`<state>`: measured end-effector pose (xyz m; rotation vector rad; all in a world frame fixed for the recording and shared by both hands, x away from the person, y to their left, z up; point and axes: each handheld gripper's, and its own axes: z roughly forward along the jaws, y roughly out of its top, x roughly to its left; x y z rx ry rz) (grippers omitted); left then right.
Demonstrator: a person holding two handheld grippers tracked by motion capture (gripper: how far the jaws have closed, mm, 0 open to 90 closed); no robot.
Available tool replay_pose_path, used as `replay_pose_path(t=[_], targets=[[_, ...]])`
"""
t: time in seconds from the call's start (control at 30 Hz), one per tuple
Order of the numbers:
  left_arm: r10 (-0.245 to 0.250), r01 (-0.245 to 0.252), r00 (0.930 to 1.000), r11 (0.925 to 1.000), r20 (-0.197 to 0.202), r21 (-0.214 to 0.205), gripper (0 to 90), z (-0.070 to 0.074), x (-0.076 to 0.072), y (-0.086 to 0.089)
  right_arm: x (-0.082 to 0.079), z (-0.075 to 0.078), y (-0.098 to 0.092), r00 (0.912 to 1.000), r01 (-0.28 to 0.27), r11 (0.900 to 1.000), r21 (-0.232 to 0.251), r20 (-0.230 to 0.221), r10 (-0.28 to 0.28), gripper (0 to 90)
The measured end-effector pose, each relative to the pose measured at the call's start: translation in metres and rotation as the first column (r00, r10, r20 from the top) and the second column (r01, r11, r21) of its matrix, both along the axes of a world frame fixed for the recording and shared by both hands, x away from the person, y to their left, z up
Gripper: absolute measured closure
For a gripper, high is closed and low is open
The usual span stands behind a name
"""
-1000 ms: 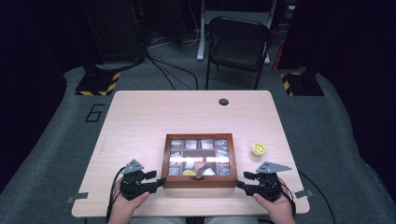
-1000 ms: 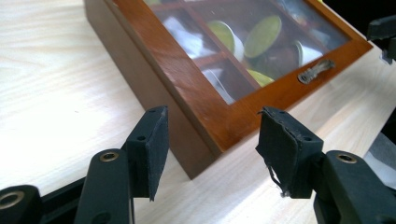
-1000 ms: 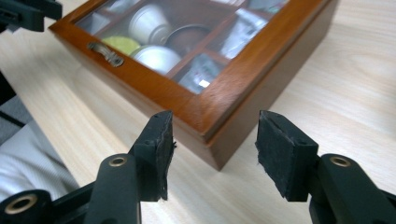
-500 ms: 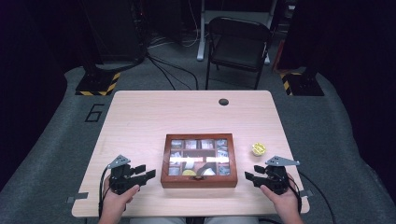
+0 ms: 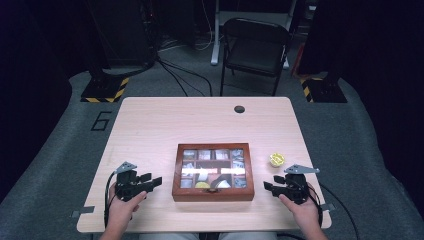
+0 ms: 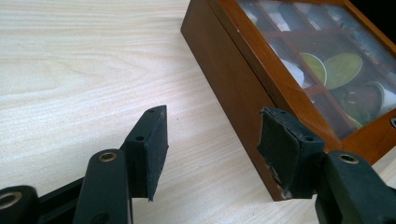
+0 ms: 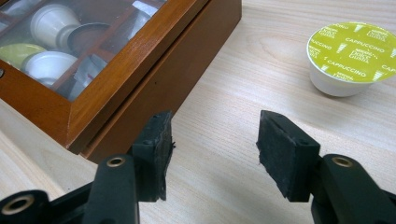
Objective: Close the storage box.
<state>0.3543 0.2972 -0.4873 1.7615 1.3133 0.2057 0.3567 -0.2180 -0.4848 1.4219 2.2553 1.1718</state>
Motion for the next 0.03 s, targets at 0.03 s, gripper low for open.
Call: replay_pose_path(t=[0.03], targets=[[-0.005,0.005,1.0000,1.0000,0.002,-0.002,42.0,0.0001,-0.0005,-0.0010,0.0003,-0.0001,-0.0001,1.0000,-0.006,1.0000,-0.003,0.007,0.006,43.9]])
